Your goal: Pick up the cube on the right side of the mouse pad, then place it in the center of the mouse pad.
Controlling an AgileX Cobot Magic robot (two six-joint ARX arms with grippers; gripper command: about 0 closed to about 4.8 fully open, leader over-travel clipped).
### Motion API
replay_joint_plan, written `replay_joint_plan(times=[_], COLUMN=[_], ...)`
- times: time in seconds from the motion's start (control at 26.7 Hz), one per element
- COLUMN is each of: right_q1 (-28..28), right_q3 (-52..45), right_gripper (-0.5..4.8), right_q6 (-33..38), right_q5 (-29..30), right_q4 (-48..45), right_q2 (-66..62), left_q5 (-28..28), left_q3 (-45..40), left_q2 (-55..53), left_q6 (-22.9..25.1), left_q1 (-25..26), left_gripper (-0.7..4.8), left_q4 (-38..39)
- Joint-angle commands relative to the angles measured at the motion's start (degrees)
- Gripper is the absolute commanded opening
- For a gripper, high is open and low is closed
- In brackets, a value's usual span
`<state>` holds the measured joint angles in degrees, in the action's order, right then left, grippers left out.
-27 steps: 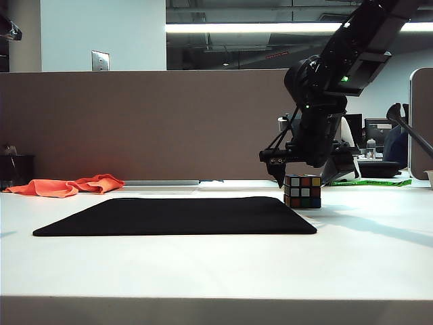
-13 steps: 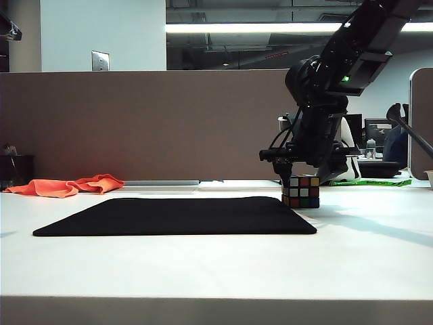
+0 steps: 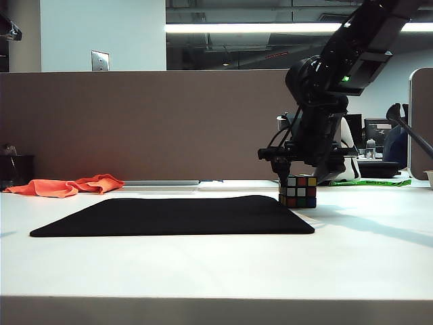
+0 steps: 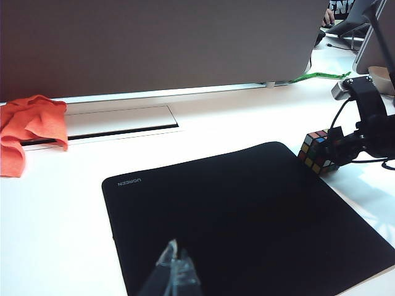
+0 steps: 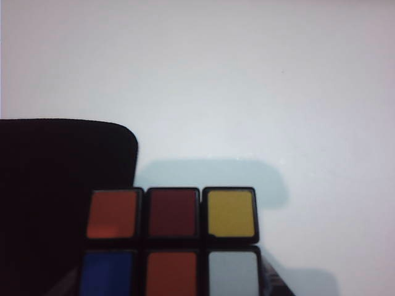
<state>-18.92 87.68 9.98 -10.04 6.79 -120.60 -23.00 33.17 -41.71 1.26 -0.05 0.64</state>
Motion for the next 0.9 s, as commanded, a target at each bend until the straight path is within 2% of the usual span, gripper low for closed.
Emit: replay_joint_plan(times=[0.04,0.26,0.41,0.9], right_q1=[-1.0,-0.9,-1.9,-13.6], right_q3=[0.4,0.4,0.4,0.5], right_gripper=[2.69,2.69,2.69,2.7], right_q6=[0.0,0.0,0.0,-5.8], right_q5=[1.2,-1.0,0.2,1.1], right_q4=[-1.6,-3.9,-2.7,-2.8], right_q2=[0.8,1.6,2.4,6.0], left_q5=[-0.4,-0.4,-0.4,-0.2], left_q3=[0.3,0.3,0.3,0.3], left_q2=[0.0,0.0,0.0,0.0], left_q6=[-0.2,-0.3,-0.2,-0.2], left_q1=[-0.1,-0.1,-0.1,-0.1], left_gripper=[-0.06,-0.06,-0.06,-0.06], left_q4=[-0.7,-0.7,-0.7,-0.7])
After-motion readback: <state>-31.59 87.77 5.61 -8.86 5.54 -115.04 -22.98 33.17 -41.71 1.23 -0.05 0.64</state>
